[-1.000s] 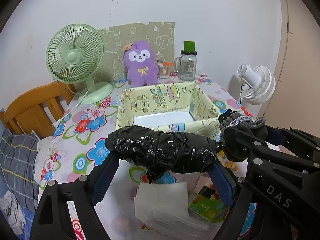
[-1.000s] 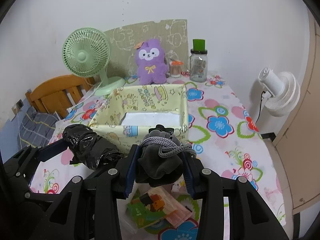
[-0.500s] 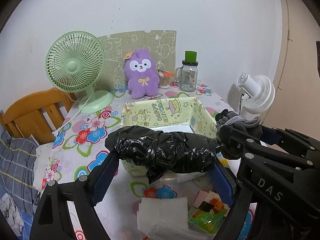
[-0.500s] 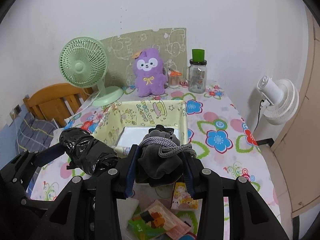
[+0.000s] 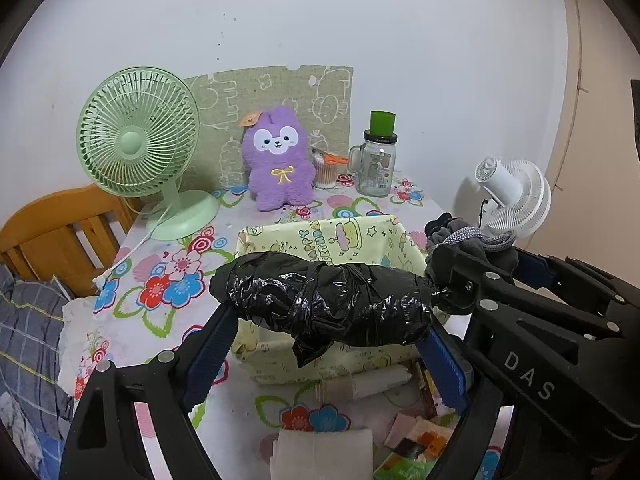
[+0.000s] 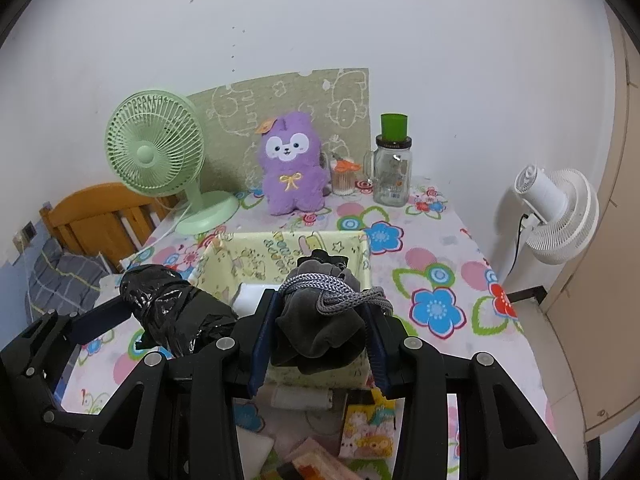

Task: Organize soft objects
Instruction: 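Lift the black umbrella with the left tool while the right tool lifts the grey pouch over the box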

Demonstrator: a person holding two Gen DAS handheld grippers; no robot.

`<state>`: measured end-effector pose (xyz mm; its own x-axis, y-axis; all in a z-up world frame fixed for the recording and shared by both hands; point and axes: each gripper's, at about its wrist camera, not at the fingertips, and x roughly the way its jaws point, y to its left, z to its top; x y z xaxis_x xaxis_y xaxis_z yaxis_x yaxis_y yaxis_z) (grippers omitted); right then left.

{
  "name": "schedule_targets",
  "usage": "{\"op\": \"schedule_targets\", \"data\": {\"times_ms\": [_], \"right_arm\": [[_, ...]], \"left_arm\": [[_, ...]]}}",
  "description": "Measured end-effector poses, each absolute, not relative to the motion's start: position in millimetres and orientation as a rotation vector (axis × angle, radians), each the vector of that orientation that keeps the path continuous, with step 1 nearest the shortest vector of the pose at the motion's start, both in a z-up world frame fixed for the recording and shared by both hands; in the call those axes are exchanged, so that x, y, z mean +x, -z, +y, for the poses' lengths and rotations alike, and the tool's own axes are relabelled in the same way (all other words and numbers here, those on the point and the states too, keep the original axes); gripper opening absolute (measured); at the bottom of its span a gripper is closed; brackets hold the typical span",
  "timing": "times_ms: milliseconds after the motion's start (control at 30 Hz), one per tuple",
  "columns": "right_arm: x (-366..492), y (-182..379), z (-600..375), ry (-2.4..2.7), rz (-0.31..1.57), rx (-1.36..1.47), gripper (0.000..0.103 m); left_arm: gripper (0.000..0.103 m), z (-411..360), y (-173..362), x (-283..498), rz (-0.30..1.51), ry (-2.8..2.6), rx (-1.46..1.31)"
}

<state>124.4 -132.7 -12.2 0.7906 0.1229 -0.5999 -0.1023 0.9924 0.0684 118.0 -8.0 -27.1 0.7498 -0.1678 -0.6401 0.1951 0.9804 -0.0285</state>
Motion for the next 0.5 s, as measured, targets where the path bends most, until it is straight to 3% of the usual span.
{"op": "schedule_targets", "data": {"times_ms": [500], "right_arm": [[170.8, 19.3, -135.3, -0.115, 0.651, 0.052, 0.044]], "left_arm": [[0.09, -10.0, 36.6, 165.4, 0.728, 0.187, 0.05]]}}
